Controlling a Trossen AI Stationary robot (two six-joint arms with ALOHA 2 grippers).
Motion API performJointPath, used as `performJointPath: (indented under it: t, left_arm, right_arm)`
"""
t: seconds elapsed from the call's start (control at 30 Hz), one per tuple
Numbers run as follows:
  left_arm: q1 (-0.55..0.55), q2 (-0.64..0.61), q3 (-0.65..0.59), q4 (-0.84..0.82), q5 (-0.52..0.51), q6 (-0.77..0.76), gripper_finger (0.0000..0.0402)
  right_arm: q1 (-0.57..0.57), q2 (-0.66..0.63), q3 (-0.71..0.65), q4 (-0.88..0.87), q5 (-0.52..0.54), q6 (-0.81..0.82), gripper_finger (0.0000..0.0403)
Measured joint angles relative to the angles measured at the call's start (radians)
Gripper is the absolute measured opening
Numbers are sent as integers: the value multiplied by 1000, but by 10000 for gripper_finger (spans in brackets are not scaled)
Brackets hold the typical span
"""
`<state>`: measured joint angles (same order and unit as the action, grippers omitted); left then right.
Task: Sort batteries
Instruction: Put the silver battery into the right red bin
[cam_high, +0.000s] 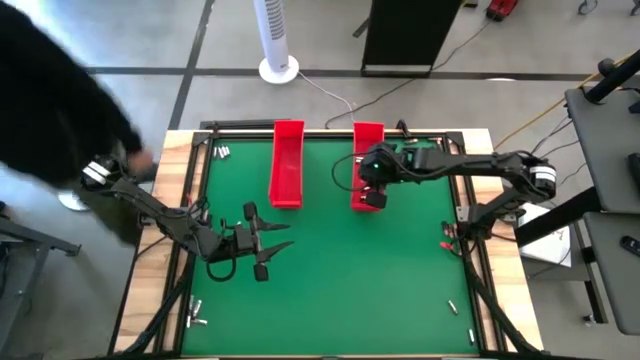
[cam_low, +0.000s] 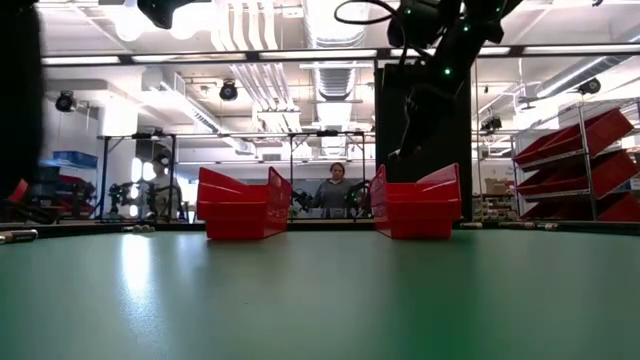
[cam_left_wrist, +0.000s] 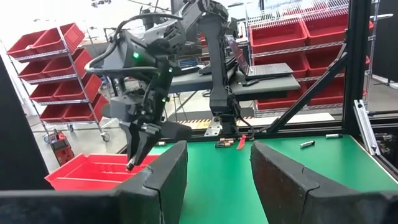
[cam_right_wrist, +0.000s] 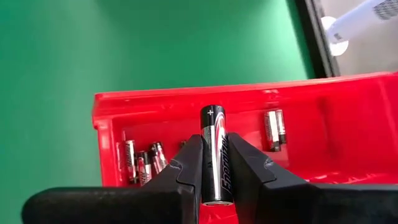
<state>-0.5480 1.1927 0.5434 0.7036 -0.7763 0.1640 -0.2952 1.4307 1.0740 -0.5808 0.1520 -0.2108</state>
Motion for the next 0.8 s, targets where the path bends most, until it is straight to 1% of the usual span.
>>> performJointPath:
  t: [0.27,0.4,0.6,0.73,0.8]
  left_arm:
    - [0,0,0,-3,0,34,158]
    - [0,0,0,-1,0,58,158]
    - [3,-1,0,57,0,100,158]
    - [3,-2,0,73,0,115,158]
    - [3,-2,0,73,0,115,158]
  right_arm:
    - [-7,11,0,-37,-3,21,45]
    - [-10,24,-1,-24,-6,9,46]
    - [-54,99,-1,-14,-10,-42,46]
    - [-96,148,-1,5,-52,-80,45]
    - [-118,169,-2,30,-55,-100,47]
